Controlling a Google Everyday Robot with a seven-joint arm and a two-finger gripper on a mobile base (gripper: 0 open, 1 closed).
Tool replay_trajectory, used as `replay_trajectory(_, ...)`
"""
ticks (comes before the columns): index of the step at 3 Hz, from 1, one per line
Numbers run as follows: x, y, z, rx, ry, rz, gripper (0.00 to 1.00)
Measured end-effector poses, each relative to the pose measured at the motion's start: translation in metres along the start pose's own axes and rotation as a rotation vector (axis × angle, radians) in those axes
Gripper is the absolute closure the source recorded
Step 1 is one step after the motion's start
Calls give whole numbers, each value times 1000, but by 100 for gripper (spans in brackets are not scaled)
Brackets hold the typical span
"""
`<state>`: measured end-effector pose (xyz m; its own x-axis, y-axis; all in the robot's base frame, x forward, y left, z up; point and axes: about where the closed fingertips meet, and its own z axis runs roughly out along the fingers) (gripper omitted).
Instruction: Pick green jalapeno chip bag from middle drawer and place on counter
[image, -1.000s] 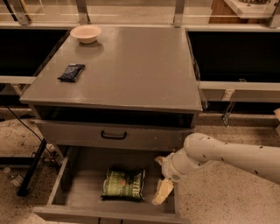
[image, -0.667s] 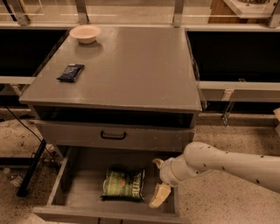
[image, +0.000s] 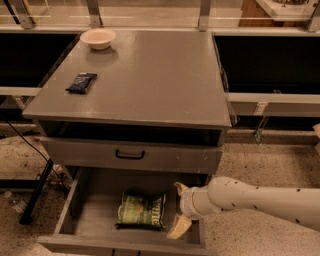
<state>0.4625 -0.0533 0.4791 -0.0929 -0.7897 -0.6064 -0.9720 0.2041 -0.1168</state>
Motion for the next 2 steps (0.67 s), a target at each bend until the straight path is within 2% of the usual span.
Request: replay_trajectory(2, -2, 0, 11, -16, -22, 15, 0)
